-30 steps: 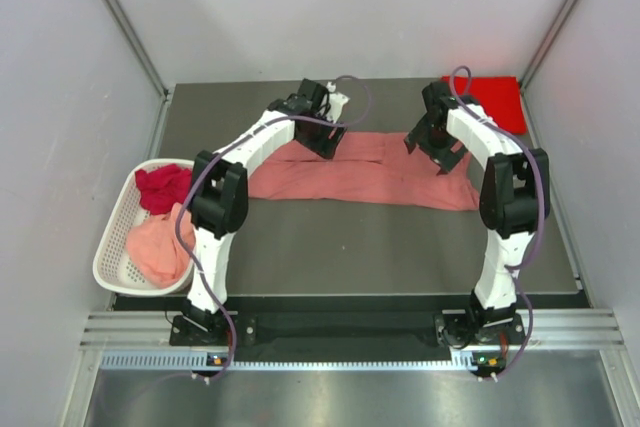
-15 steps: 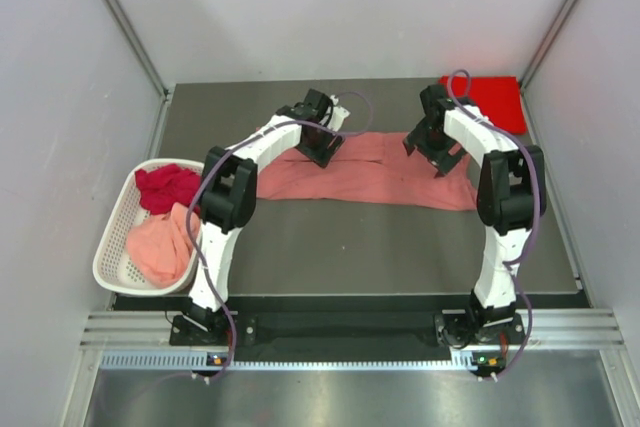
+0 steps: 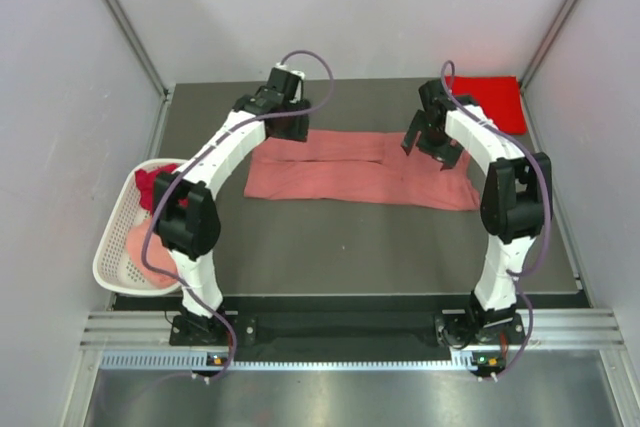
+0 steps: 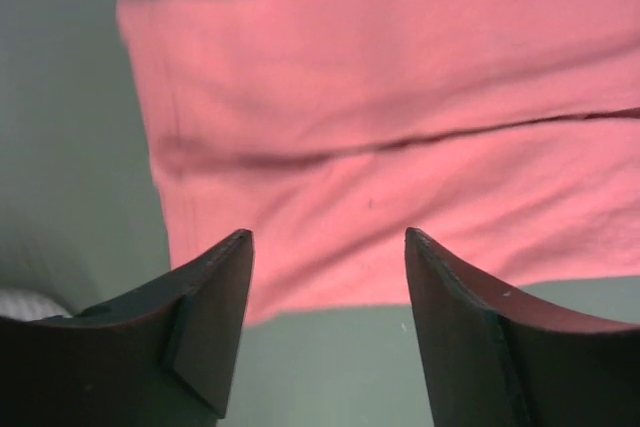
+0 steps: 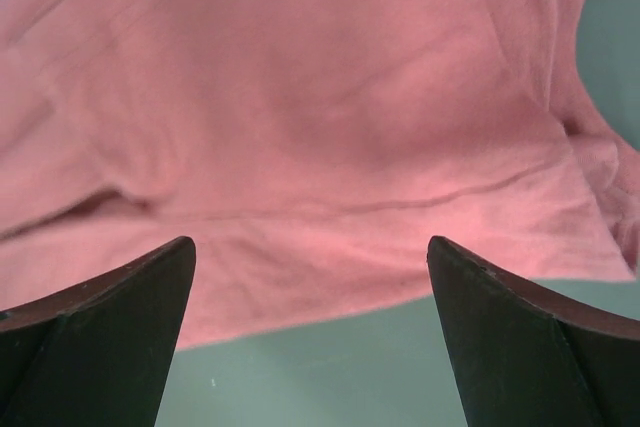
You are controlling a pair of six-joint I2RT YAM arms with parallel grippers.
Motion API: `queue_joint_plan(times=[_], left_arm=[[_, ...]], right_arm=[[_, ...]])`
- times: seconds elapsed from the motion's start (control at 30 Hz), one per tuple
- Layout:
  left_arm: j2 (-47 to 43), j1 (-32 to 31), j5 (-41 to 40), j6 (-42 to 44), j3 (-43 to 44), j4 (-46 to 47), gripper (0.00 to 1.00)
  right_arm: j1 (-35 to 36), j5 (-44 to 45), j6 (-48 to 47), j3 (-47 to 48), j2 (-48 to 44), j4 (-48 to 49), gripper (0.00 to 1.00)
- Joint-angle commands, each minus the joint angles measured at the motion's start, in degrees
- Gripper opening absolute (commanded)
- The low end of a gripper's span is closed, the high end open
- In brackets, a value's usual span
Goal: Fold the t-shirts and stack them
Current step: Fold the tshirt
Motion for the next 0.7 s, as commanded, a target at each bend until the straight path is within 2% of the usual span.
queue_joint_plan(times=[0.0,0.1,0.27,0.57,0.67], left_arm=[[-6.3,2.0,-1.5,-16.4,-7.4,-4.9,0.66],[-9.9,3.7,0.4,-27.2,-14.2,-4.4,0.65],[-10.5,6.4,2.7,-34.4,-19.7,-3.7,0.62],[-11.4,9.9,3.8,-34.1,-24.9,-1.4,0.63],[-9.5,9.7,8.7,-27.9,-22.2,-1.1,0.61]], right_arm=[[2.6,-1.6,-5.0,-2.5,-7.4,2.1,0.99],[3.2,-3.2,-5.4,-7.0,-10.4,4.1,0.99],[1.7,-5.0,-4.4,-11.9,-11.8,5.3,1.0],[-3.7,-5.8,-4.2,-11.1,-10.1,5.2,0.99],[-7.3,-6.6,-2.2,-11.2,-8.8,5.2,0.98]])
